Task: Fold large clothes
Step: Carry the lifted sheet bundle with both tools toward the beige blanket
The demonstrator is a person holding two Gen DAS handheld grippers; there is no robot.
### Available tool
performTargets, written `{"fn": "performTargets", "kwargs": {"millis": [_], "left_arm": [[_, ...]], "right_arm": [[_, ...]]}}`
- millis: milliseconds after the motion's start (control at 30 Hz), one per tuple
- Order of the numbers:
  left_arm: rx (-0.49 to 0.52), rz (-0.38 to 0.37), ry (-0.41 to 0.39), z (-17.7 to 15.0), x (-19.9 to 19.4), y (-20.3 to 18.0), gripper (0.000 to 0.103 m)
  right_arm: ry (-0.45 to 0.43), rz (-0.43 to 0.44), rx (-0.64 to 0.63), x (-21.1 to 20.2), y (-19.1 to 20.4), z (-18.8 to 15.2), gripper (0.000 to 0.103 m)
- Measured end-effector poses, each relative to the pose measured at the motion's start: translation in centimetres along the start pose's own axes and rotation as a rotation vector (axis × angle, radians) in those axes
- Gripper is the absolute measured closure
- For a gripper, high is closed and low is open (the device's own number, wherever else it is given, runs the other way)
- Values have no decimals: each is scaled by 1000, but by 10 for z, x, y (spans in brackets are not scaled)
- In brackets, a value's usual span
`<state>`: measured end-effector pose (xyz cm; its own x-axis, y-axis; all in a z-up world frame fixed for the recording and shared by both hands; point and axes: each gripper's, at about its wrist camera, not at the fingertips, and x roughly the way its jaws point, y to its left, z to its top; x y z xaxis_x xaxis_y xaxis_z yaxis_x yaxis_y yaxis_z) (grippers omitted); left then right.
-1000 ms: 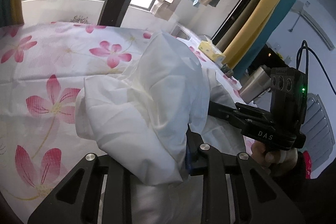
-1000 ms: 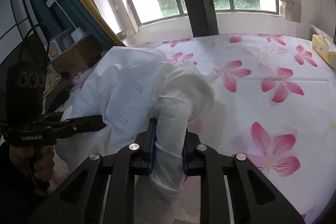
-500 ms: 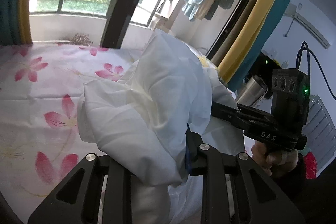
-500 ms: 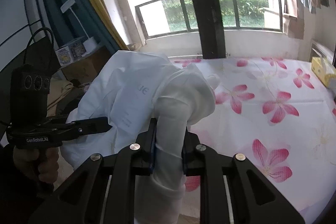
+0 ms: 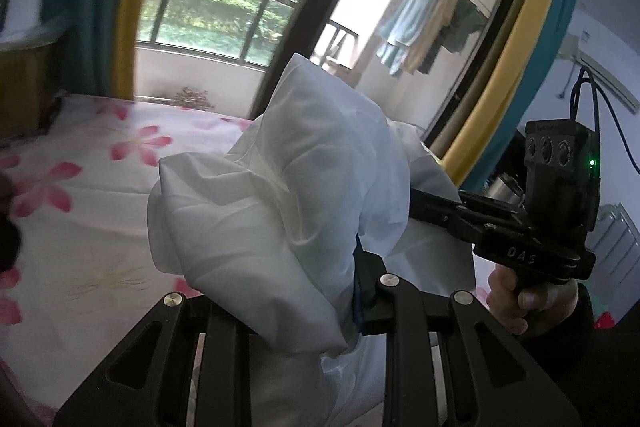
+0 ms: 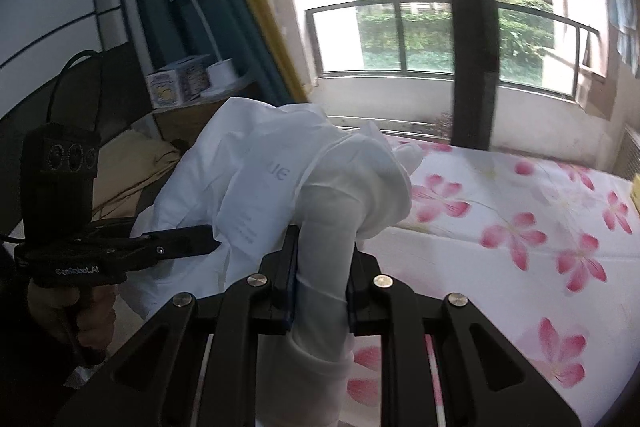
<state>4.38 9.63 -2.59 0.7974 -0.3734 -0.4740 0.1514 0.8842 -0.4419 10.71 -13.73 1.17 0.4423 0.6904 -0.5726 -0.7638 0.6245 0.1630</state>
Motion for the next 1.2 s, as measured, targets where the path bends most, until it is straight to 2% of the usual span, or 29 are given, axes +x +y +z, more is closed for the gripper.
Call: {"fn": "performTargets", "kwargs": {"millis": [400,733,933,1000,1200], "left_arm": [[-81,126,-40,-6,-61,84,77],[-114,207,-27,-18,-86,138,77],[-172,279,28,-25,-79,165,75],[-206,292,44,-28,-76,175,70],[-220,318,76,-31,-70,185,57]], "right_arm": [[56,108,-94,71,82,18,84],[128,177,-81,130,128,18,84],[177,170,-65,158,135,10,84],[204,158,-42,169,134,4,84],[250,79,-24,187,124,-7,71]]}}
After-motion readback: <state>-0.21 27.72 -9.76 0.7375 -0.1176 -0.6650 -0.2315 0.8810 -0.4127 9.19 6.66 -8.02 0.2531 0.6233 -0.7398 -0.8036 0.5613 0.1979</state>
